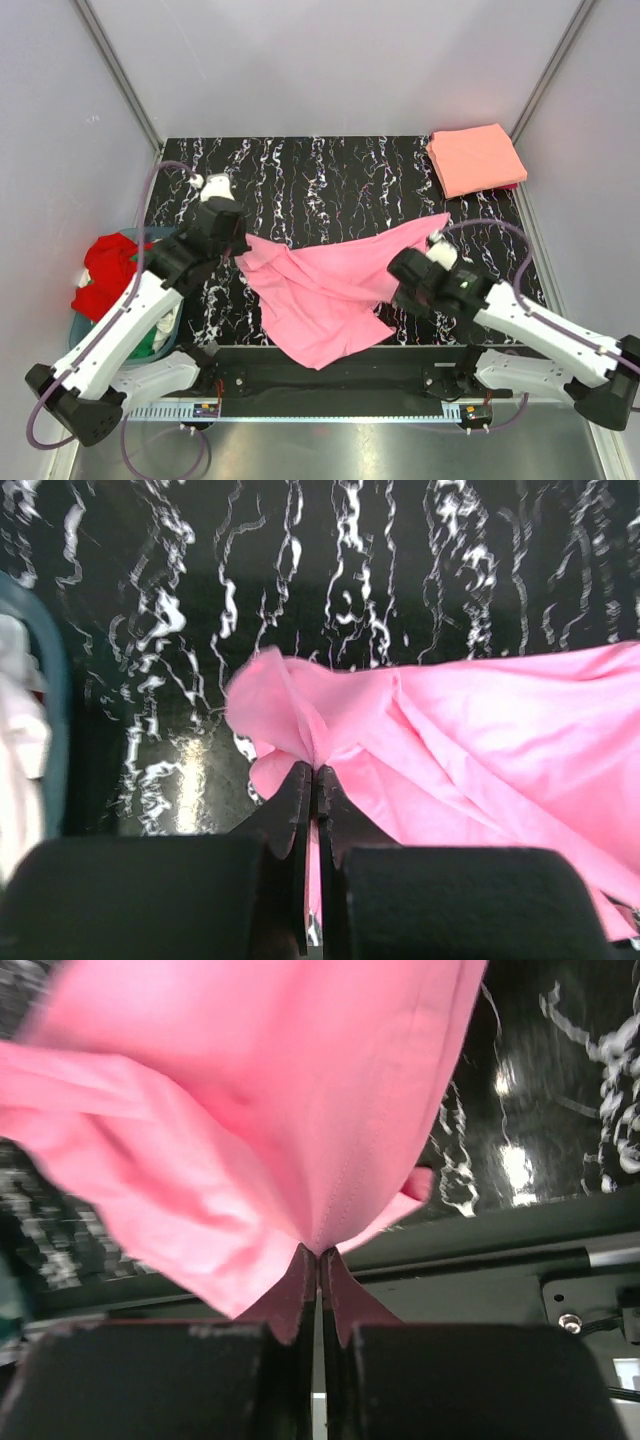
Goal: Fold and stack the t-shirts
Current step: Flatten the tshirt out
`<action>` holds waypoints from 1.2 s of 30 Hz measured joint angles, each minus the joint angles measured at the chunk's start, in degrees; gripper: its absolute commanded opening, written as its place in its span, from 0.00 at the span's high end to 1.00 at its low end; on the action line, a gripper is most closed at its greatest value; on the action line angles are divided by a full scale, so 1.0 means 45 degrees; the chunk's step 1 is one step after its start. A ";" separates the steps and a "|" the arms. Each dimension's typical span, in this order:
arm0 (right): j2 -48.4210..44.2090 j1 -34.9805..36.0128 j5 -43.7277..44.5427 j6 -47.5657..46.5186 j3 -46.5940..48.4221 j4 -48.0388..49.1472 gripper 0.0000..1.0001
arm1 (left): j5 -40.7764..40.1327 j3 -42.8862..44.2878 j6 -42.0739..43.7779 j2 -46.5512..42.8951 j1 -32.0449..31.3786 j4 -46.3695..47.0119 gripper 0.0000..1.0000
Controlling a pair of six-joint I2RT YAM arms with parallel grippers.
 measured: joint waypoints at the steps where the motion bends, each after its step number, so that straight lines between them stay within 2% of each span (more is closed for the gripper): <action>1: -0.0015 0.0005 0.0306 -0.0238 0.0889 -0.0330 1.00 | -0.0049 0.0393 0.0044 -0.0126 0.0000 -0.0209 1.00; 7: -0.0083 0.0058 0.1953 -0.2584 0.6606 -0.1719 1.00 | -0.0340 0.4512 0.0845 -0.1112 0.0005 -0.1647 1.00; 10: -0.0238 0.0058 0.2550 -0.4498 0.9423 -0.1681 1.00 | -0.0287 0.6892 0.1627 -0.1423 0.0000 -0.2006 1.00; 13: -0.0792 0.0058 0.2890 -0.6513 1.1307 -0.1078 1.00 | 0.0092 0.8718 0.2603 -0.1831 0.0005 -0.1996 1.00; 17: -0.2064 0.0063 0.2885 -0.8660 1.2099 0.0068 1.00 | 0.1219 1.0083 0.3861 -0.2637 0.0015 -0.1613 1.00; 21: -0.3507 0.0063 0.2297 -1.0491 1.2230 0.1564 1.00 | 0.2521 1.0550 0.4872 -0.3517 0.0024 -0.0792 1.00; 27: -0.3837 0.0063 0.1851 -1.2726 1.2628 0.3356 1.00 | 0.3483 1.1900 0.6028 -0.3730 0.0024 0.0185 1.00; 31: -0.2535 0.0073 0.3429 -1.4314 1.3415 0.4080 1.00 | 0.2599 1.3770 0.6878 -0.2302 0.0019 0.0160 1.00; 35: 0.0695 -0.0136 0.6489 -1.6300 1.4328 0.5372 1.00 | 0.0549 1.4445 0.7470 -0.0034 0.0005 0.0544 0.99; 36: 0.1719 -0.0738 0.6936 -1.6626 1.4387 0.5668 1.00 | 0.0000 1.4440 0.7626 0.0724 0.0015 0.0617 0.93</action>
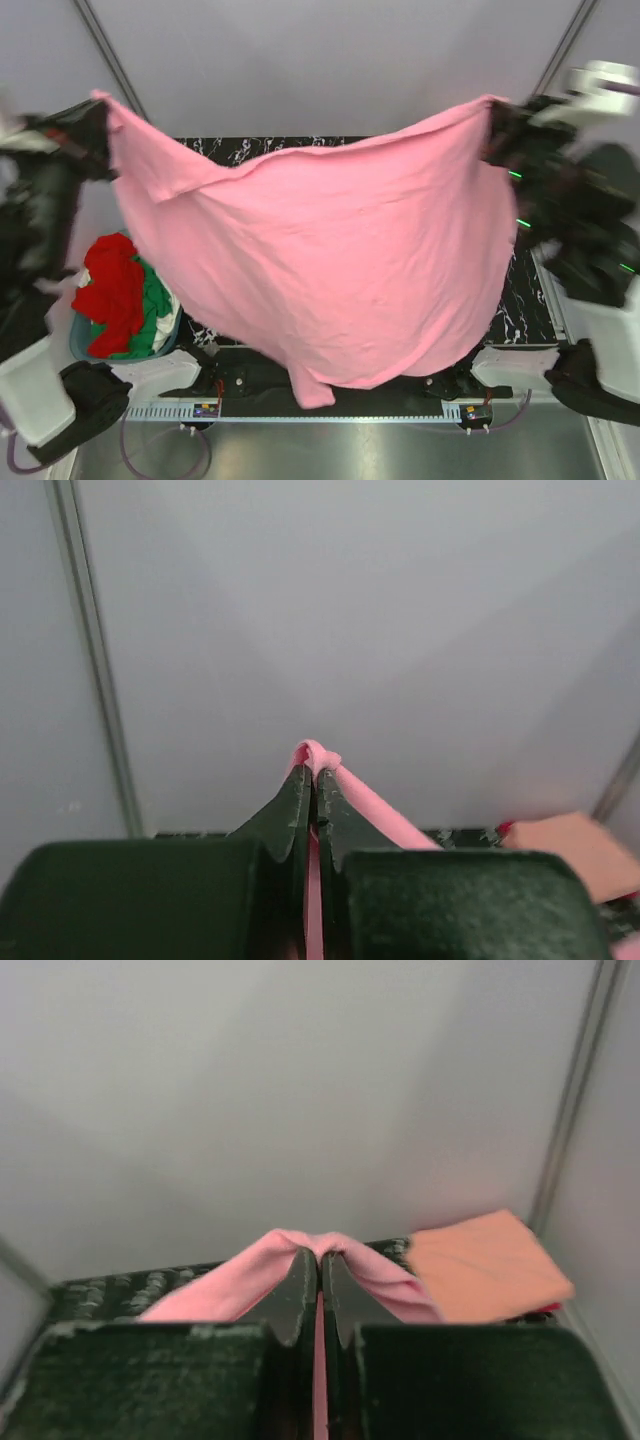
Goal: Fold and stack the t-shirts
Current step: Flatten the tshirt out
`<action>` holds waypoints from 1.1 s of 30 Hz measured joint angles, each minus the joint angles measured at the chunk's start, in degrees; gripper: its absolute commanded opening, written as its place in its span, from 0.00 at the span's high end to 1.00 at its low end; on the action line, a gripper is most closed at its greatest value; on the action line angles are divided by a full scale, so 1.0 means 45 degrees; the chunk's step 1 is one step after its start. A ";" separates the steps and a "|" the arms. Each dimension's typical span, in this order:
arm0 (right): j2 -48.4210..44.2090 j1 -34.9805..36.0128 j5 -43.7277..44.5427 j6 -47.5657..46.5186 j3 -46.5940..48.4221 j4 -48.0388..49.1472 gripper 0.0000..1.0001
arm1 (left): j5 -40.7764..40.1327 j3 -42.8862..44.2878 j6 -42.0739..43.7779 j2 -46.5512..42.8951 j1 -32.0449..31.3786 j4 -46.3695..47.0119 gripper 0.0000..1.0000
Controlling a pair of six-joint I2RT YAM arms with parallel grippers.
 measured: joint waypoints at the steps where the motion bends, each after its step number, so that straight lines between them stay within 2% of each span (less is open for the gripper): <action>1: 0.1117 -0.0748 0.0078 0.0024 0.0185 -0.0112 1.00 | -0.0466 -0.0015 0.0151 0.0879 0.0117 0.0005 0.89; 2: 0.2414 -0.1642 -0.0316 0.0389 0.0529 -0.0588 1.00 | -0.0865 0.0097 0.0228 0.1870 0.0432 0.0005 0.87; 3: 0.3536 -0.2482 -0.0729 0.0738 0.0928 -0.0923 1.00 | -0.1020 0.0316 0.0243 0.3050 0.0826 -0.0092 0.80; 4: 0.4930 -0.3555 -0.1253 0.1258 0.1593 -0.1384 0.61 | -0.1049 0.0661 0.0185 0.4473 0.1384 -0.0233 0.37; 5: 0.6596 -0.4498 -0.1909 0.1870 0.2244 -0.1880 0.30 | -0.1137 0.1185 0.0102 0.5974 0.1991 -0.0228 0.23; 6: 0.8393 -0.5348 -0.2467 0.2336 0.3351 -0.2623 0.13 | -0.1112 0.1928 -0.0204 0.7616 0.2603 -0.0432 0.12; 7: 1.0457 -0.5984 -0.2997 0.2720 0.5095 -0.3604 0.01 | -0.1005 0.2458 -0.0495 0.9282 0.3186 -0.0427 0.01; 9: 1.4620 -0.6863 -0.3502 0.3347 0.9054 -0.5440 0.00 | -0.0821 0.2875 -0.1132 1.1919 0.3973 -0.0884 0.01; 10: 1.6106 -0.7150 -0.3711 0.3638 1.0112 -0.5916 0.00 | -0.0685 0.2807 -0.1443 1.3177 0.4294 -0.1399 0.01; 11: 1.6815 -0.7344 -0.3949 0.3939 1.0030 -0.6484 0.00 | -0.0583 0.2438 -0.1671 1.4158 0.4541 -0.1875 0.01; 12: 1.7000 -0.7456 -0.4109 0.4187 0.8990 -0.6902 0.00 | -0.0510 0.1685 -0.1831 1.4673 0.4741 -0.2225 0.01; 14: 1.6145 -0.7475 -0.4478 0.4575 0.5770 -0.6771 0.00 | -0.0408 -0.0233 -0.2040 1.4892 0.4969 -0.2973 0.01; 16: 1.4712 -0.7339 -0.4974 0.4949 0.2467 -0.6266 0.00 | -0.0379 -0.1370 -0.2098 1.4508 0.4998 -0.3463 0.01; 18: 1.3109 -0.7140 -0.5275 0.5270 0.0461 -0.6183 0.00 | -0.0296 -0.2064 -0.2191 1.3517 0.4915 -0.3521 0.01; 22: 0.9627 -0.6722 -0.5343 0.5731 -0.0690 -0.5372 0.00 | -0.0112 -0.2599 -0.2506 1.0559 0.4760 -0.3055 0.01; 25: 0.7470 -0.6382 -0.5333 0.5994 -0.1831 -0.4609 0.01 | 0.0189 -0.3730 -0.2987 0.7970 0.4668 -0.2195 0.01; 29: 0.5979 -0.6203 -0.5484 0.6431 -0.4041 -0.4148 0.00 | 0.0767 -0.7145 -0.3798 0.5809 0.4473 -0.0942 0.01; 33: 0.5911 -0.6212 -0.6275 0.6921 -0.6732 -0.3648 0.00 | 0.1831 -1.0535 -0.4571 0.6023 0.4012 -0.0019 0.01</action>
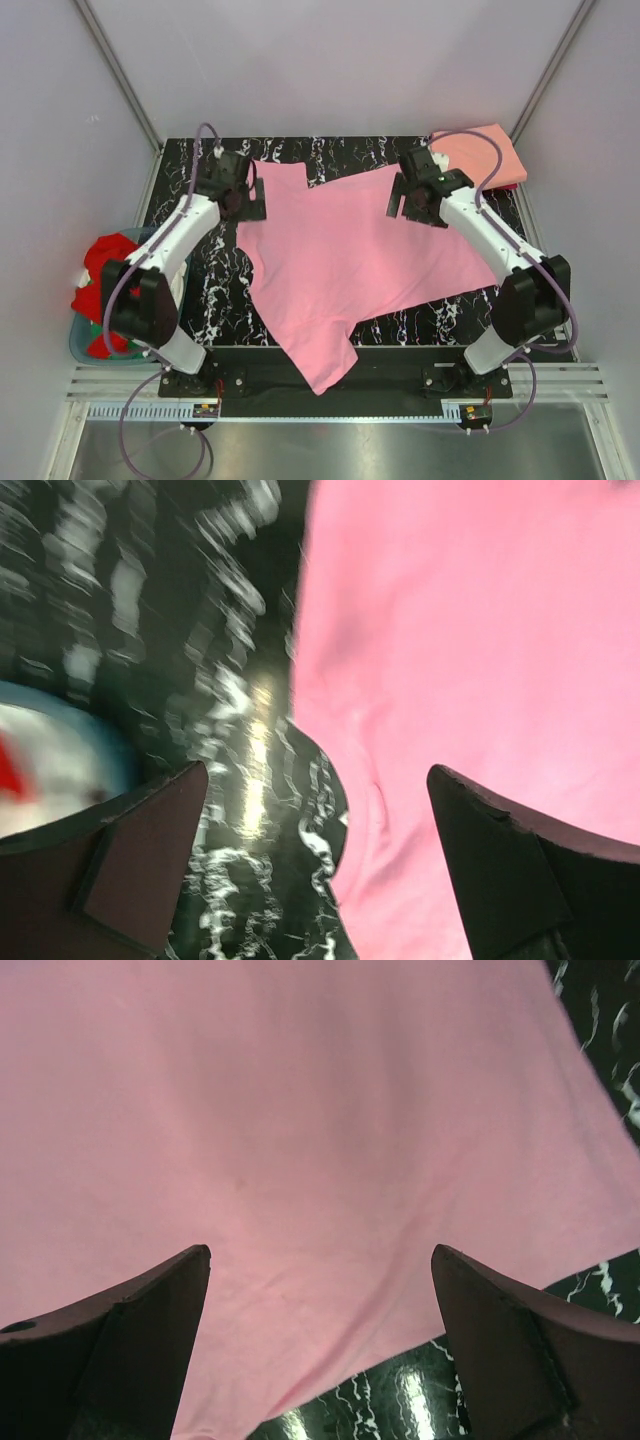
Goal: Fold and stack the t-shirts
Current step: Flatten the tshirt out
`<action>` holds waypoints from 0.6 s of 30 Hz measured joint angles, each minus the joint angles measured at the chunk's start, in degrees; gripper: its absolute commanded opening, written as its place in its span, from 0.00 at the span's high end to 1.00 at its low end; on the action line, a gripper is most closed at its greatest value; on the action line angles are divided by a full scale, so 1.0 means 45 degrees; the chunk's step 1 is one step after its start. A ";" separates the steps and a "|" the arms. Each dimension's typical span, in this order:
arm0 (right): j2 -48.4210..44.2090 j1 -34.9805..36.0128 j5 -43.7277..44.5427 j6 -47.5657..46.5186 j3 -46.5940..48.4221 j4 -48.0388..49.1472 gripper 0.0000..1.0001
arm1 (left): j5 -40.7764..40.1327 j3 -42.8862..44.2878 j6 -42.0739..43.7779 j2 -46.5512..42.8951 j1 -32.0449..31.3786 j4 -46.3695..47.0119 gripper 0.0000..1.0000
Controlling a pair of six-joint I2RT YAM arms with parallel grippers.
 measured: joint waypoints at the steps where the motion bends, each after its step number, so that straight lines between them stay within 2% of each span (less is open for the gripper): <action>1: -0.0005 0.0000 -0.0287 0.0126 -0.0656 0.0015 0.00 | 0.0330 -0.0724 -0.0209 0.0340 -0.0097 0.0287 0.01; 4: -0.0005 0.0010 -0.0899 0.0393 -0.1899 0.0126 0.00 | 0.1156 -0.2025 -0.0724 0.1404 -0.0209 0.0690 0.02; 7: -0.0005 0.0117 -0.1598 0.0758 -0.2453 0.0529 0.00 | 0.1481 -0.1851 -0.1069 0.2365 -0.0189 0.0962 0.02; 11: 0.0267 0.1316 -0.2021 0.1365 -0.2720 0.1311 0.00 | 0.1564 -0.0369 -0.1316 0.3944 -0.0175 0.1248 0.02; 18: 0.2890 0.4148 -0.2958 0.2764 -0.2759 0.2599 0.00 | 0.1117 0.2929 -0.1345 0.7213 -0.0058 0.0874 0.03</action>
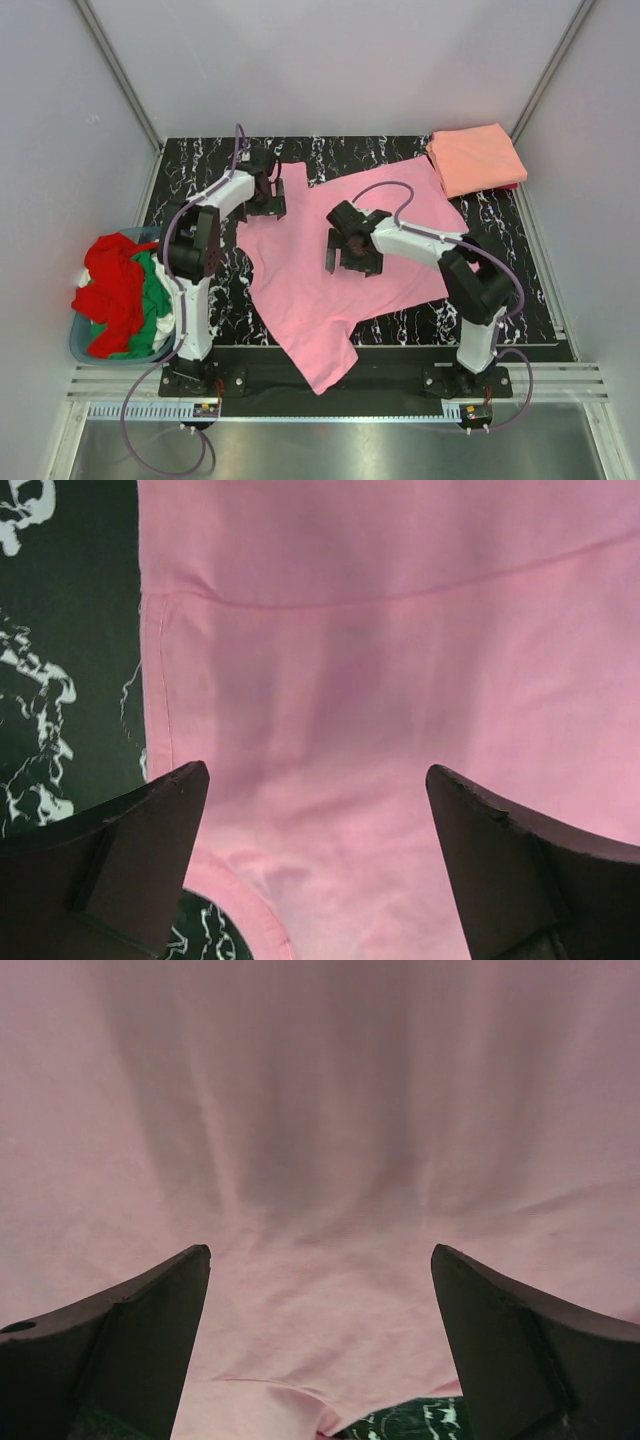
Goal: Fold and stack the t-shirts
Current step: Flatten the tshirt out
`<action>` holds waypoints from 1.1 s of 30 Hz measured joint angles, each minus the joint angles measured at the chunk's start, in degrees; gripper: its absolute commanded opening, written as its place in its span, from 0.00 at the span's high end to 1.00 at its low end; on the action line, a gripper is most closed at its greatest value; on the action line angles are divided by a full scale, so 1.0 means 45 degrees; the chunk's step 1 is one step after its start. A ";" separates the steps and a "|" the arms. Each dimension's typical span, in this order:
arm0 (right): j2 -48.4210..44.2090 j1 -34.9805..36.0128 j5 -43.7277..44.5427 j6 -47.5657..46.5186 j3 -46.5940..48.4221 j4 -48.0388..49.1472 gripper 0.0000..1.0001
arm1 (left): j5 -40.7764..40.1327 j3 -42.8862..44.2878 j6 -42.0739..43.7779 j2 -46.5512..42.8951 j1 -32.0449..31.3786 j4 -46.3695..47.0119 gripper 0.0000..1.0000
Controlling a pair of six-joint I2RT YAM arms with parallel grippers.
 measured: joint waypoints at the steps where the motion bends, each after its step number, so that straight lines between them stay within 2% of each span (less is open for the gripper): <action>1: 0.0364 0.0277 -0.0092 0.0214 0.0000 0.0126 0.00 | -0.0039 0.0272 0.0015 0.0340 0.0063 -0.0160 0.03; 4: 0.1248 0.1010 -0.0185 0.0680 0.0355 0.0151 0.00 | 0.0005 0.1078 0.0131 0.1088 0.0355 -0.0661 0.04; 8: 0.2225 0.1773 -0.0403 0.1146 0.1778 0.0223 0.00 | -0.0146 0.3070 0.0481 0.2273 0.0695 -0.1511 0.31; 10: 0.2783 0.2079 -0.0593 0.1321 0.2599 0.0199 0.00 | -0.0131 0.4231 0.0651 0.2963 0.0860 -0.1991 0.39; 12: 0.3347 0.2302 -0.0947 0.1443 0.3410 0.0277 0.00 | 0.0039 0.5382 0.0879 0.3633 0.1039 -0.2380 0.43; 13: 0.3653 0.2404 -0.1166 0.1520 0.3915 0.0272 0.00 | 0.0073 0.5877 0.0986 0.3900 0.1137 -0.2603 0.43; 14: 0.4002 0.2497 -0.1399 0.1579 0.4444 0.0301 0.00 | 0.0165 0.6353 0.1083 0.4163 0.1277 -0.2773 0.38; 17: 0.4862 0.2662 -0.1865 0.1647 0.5780 0.0257 0.00 | 0.0374 0.7689 0.1316 0.4891 0.1763 -0.3274 0.32; 20: 0.5654 0.2720 -0.1967 0.1574 0.7125 -0.0121 0.00 | 0.0719 0.9005 0.1515 0.5542 0.2453 -0.3633 0.18; 22: 0.5897 0.2715 -0.1851 0.1472 0.7587 -0.0461 0.00 | 0.0991 0.9432 0.1579 0.5707 0.2822 -0.3711 0.15; 23: 0.5926 0.2710 -0.1724 0.1409 0.7665 -0.0597 0.01 | 0.1107 0.9462 0.1579 0.5697 0.3002 -0.3721 0.11; 28: 0.5717 0.2463 -0.0491 0.1064 0.7461 -0.1622 0.00 | 0.1253 0.8709 0.1569 0.4682 0.3371 -0.3745 0.08; 33: 0.4274 0.1831 0.0865 0.0534 0.5931 -0.2701 0.00 | 0.1156 0.6484 0.1564 0.1496 0.2846 -0.3696 0.08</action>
